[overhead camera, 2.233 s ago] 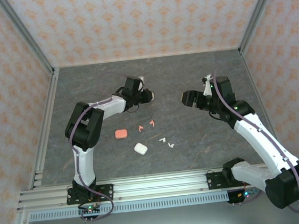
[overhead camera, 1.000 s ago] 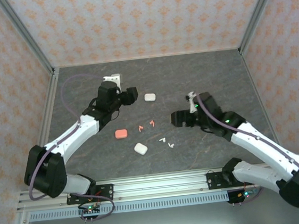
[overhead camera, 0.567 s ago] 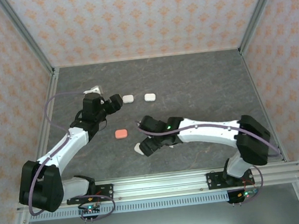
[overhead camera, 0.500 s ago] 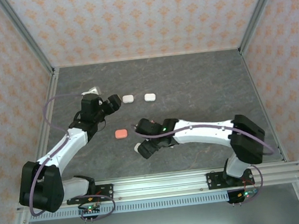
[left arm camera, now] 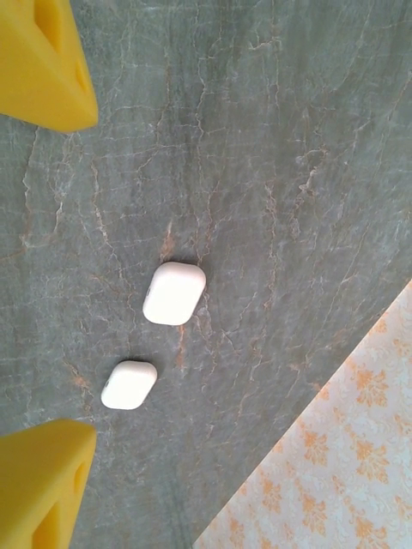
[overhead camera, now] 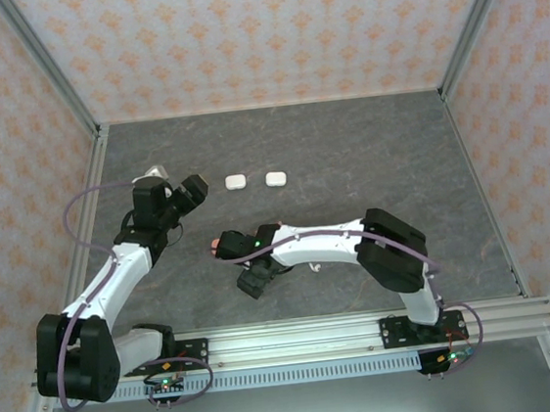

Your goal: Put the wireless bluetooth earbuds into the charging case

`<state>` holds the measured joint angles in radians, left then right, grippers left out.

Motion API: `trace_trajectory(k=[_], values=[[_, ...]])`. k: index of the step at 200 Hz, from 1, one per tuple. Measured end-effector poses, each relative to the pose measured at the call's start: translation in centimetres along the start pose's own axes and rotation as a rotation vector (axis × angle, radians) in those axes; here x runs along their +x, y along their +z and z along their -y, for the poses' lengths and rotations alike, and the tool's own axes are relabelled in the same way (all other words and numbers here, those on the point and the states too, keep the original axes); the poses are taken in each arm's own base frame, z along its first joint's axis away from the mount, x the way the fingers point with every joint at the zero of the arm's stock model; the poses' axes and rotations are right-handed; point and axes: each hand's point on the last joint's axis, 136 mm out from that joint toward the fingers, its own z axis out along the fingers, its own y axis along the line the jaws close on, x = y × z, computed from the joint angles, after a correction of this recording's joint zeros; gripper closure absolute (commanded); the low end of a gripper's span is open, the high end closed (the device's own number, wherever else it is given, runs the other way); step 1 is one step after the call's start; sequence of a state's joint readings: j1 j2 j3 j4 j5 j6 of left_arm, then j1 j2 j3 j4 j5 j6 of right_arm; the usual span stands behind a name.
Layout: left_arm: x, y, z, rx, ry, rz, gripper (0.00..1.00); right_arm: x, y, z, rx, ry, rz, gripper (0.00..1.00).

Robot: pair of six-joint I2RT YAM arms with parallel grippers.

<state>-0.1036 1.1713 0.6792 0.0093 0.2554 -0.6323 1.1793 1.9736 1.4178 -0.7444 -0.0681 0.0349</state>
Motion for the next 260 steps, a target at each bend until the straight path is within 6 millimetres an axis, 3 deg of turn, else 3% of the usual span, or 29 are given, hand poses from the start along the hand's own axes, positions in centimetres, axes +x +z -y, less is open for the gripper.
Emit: trace_trajectory(k=[46,139,194,209,234,260], values=[[-0.1,-0.7,0.1,0.002,-0.001,0.004,0.13,1.0,1.3,0.2,0.023,-0.003,-0.053,0.32],[0.1,-1.5,-0.1,-0.008,-0.001,-0.006,0.12,1.0,1.6,-0.4,-0.02,0.014,-0.063,0.54],[0.9,-2.1,-0.1,-0.013,0.016,-0.05,0.12,0.9,1.4,-0.1,-0.014,0.023,-0.051,0.59],[0.9,-2.5,0.4,0.004,0.033,-0.064,0.13,0.9,1.2,0.8,0.006,0.031,-0.017,0.59],[0.7,-3.6,2.2,0.071,0.077,-0.096,0.15,1.3,-0.5,3.8,0.05,0.041,0.058,0.59],[0.9,-4.9,5.1,0.194,0.129,-0.159,0.18,-0.2,-5.2,6.0,0.082,-0.002,0.227,0.59]])
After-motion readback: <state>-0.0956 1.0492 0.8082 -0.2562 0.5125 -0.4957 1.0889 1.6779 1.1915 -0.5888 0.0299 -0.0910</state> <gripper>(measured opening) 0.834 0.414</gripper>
